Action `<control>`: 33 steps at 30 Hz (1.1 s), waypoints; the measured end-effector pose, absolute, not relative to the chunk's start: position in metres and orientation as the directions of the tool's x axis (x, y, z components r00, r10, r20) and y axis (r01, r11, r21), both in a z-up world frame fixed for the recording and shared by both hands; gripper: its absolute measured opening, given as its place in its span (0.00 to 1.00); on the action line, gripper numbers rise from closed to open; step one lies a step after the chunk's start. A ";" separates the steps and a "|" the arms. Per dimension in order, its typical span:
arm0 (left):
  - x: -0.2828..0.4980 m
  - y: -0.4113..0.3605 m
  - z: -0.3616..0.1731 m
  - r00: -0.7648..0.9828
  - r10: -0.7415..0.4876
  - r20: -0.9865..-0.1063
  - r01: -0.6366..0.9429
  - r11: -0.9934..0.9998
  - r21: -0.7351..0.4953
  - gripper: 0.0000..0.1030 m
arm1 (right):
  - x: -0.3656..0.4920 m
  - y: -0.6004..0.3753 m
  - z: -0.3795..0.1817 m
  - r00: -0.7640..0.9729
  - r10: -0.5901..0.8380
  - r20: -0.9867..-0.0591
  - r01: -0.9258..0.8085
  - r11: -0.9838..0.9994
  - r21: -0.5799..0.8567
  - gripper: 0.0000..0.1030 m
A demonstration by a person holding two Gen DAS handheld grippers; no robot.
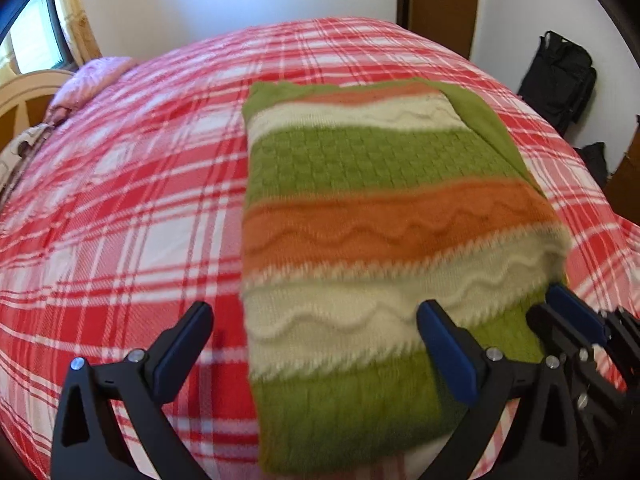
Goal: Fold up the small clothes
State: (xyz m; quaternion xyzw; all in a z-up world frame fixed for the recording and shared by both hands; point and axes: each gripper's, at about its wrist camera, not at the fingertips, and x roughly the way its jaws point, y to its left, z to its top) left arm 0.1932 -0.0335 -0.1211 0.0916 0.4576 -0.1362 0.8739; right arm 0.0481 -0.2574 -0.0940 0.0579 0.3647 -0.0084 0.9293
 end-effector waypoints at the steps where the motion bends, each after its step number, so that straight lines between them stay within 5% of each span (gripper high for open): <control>1: 0.190 -0.030 -0.120 0.536 -0.167 -0.827 0.321 0.947 0.017 1.00 | 0.042 -0.255 -0.091 0.735 0.028 -0.677 0.060 0.993 0.106 0.23; 7: 0.169 0.012 -0.118 0.526 -0.262 -0.809 0.299 0.948 -0.112 1.00 | 0.004 -0.261 -0.068 0.778 0.059 -0.626 0.072 0.981 0.182 0.29; 9: 0.170 0.019 -0.117 0.523 -0.291 -0.801 0.290 0.945 -0.154 1.00 | 0.006 -0.275 -0.060 0.791 0.087 -0.606 0.090 0.962 0.256 0.57; 11: 0.173 0.026 -0.113 0.526 -0.310 -0.792 0.277 0.943 -0.185 1.00 | 0.013 -0.289 -0.054 0.805 0.095 -0.586 0.114 0.944 0.309 0.65; 15: 0.191 0.032 -0.098 0.558 -0.307 -0.770 0.251 0.948 -0.196 1.00 | 0.050 -0.310 -0.047 0.799 0.142 -0.584 0.116 0.917 0.383 0.65; 23: 0.237 0.024 -0.091 0.528 -0.334 -0.781 0.223 0.942 -0.252 1.00 | 0.108 -0.312 -0.067 0.755 0.099 -0.649 0.140 0.941 0.307 0.65; 33: 0.268 -0.027 -0.111 0.465 -0.280 -0.840 0.269 0.948 -0.168 1.00 | 0.158 -0.335 -0.093 0.710 0.136 -0.691 0.153 0.928 0.340 0.65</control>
